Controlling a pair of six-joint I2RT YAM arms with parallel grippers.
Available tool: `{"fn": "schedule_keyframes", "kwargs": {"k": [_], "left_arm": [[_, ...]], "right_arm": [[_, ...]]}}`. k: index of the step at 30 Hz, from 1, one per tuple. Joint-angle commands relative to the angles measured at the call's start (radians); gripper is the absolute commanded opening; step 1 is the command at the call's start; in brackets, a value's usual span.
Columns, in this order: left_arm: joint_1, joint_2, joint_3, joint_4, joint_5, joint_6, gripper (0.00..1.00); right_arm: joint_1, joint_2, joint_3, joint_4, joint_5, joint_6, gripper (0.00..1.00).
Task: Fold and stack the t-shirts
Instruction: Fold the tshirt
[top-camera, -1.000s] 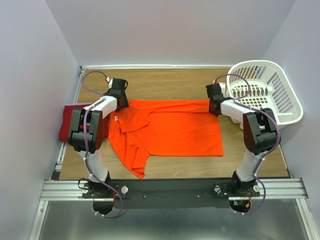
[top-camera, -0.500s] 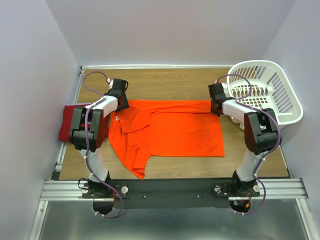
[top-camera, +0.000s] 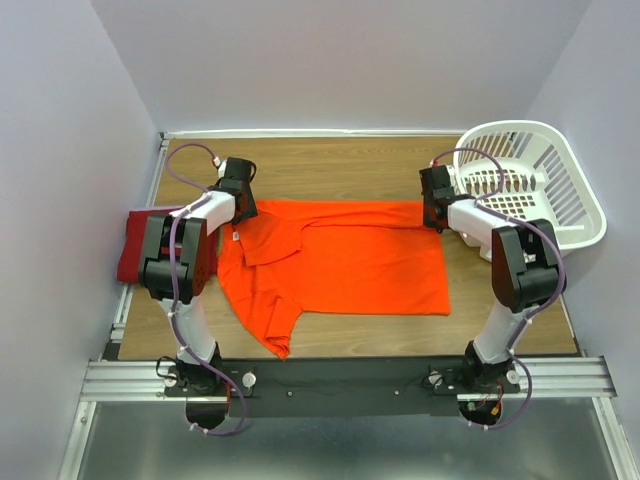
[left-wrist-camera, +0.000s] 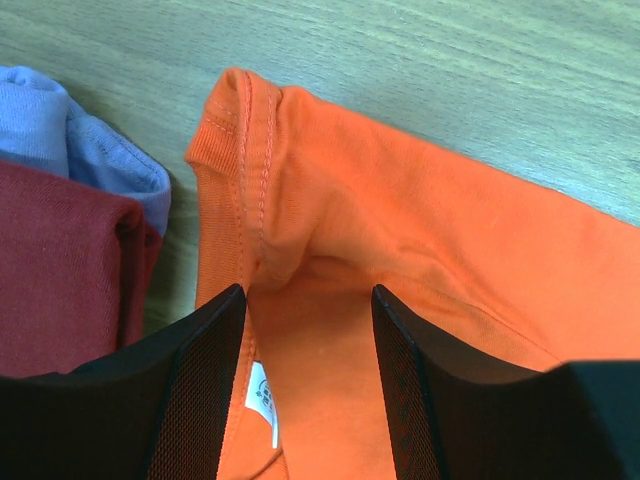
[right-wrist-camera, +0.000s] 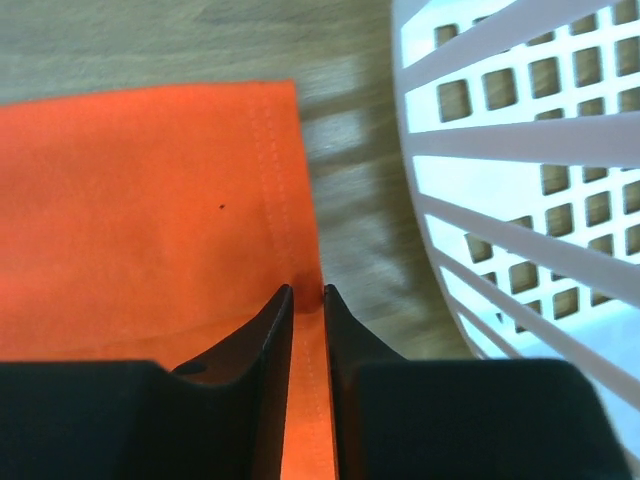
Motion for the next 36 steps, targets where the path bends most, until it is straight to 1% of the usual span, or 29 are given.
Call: {"fn": "schedule_keyframes", "kwargs": {"k": [1,2,4,6,8,9,11,12,14,16,17,18,19,20,22,23,24,27,31,36], "left_arm": [[0.004,-0.03,0.022,-0.008,-0.006,0.009,0.61],[0.004,-0.039,0.02,-0.006,-0.003,0.011,0.62],[0.001,-0.073,0.017,-0.001,0.003,0.016,0.64],[0.002,-0.114,0.008,0.009,0.015,0.017,0.65],[0.001,-0.143,0.003,0.009,0.026,0.022,0.66],[-0.001,-0.176,-0.001,0.012,0.036,0.025,0.67],[-0.001,-0.219,-0.014,0.017,0.041,0.029,0.68],[-0.004,-0.267,-0.032,0.026,0.046,0.031,0.69],[-0.013,-0.356,-0.067,0.037,0.046,0.037,0.73],[-0.016,-0.424,-0.096,0.049,0.049,0.042,0.76],[-0.019,-0.459,-0.113,0.055,0.049,0.046,0.79],[-0.019,-0.539,-0.159,0.063,0.049,0.049,0.81],[-0.021,-0.58,-0.184,0.083,0.05,0.048,0.83],[-0.021,-0.664,-0.24,0.095,0.052,0.049,0.86],[-0.021,-0.745,-0.3,0.129,0.05,0.054,0.9],[-0.021,-0.778,-0.326,0.137,0.044,0.057,0.94],[-0.021,-0.841,-0.372,0.141,0.035,0.065,0.95],[-0.021,-0.935,-0.446,0.163,0.026,0.068,0.95],[-0.022,-0.984,-0.509,0.209,0.021,0.069,0.95],[-0.021,-0.957,-0.52,0.224,0.012,0.071,0.95]], "right_arm": [[0.011,-0.068,0.027,-0.051,-0.155,-0.071,0.29],[0.031,-0.082,0.041,-0.05,-0.175,-0.085,0.3],[0.054,-0.102,0.062,-0.05,-0.267,-0.147,0.31],[0.104,-0.102,0.101,-0.051,-0.356,-0.221,0.32],[0.156,-0.082,0.131,-0.05,-0.419,-0.258,0.34],[0.172,-0.067,0.169,-0.051,-0.506,-0.282,0.34],[0.215,-0.024,0.209,-0.05,-0.577,-0.305,0.34],[0.23,-0.007,0.249,-0.05,-0.62,-0.325,0.34],[0.271,0.054,0.294,-0.05,-0.637,-0.354,0.34],[0.287,0.091,0.347,-0.05,-0.668,-0.37,0.33],[0.298,0.108,0.361,-0.048,-0.683,-0.376,0.33],[0.302,0.122,0.377,-0.05,-0.694,-0.382,0.33],[0.305,0.154,0.397,-0.048,-0.717,-0.396,0.33],[0.315,0.168,0.406,-0.05,-0.726,-0.408,0.33],[0.325,0.206,0.426,-0.051,-0.757,-0.421,0.33],[0.328,0.219,0.431,-0.053,-0.766,-0.424,0.33],[0.335,0.229,0.435,-0.053,-0.772,-0.427,0.33],[0.342,0.266,0.449,-0.053,-0.784,-0.439,0.33],[0.345,0.308,0.47,-0.056,-0.8,-0.453,0.33],[0.347,0.343,0.484,-0.06,-0.806,-0.47,0.33]]}}
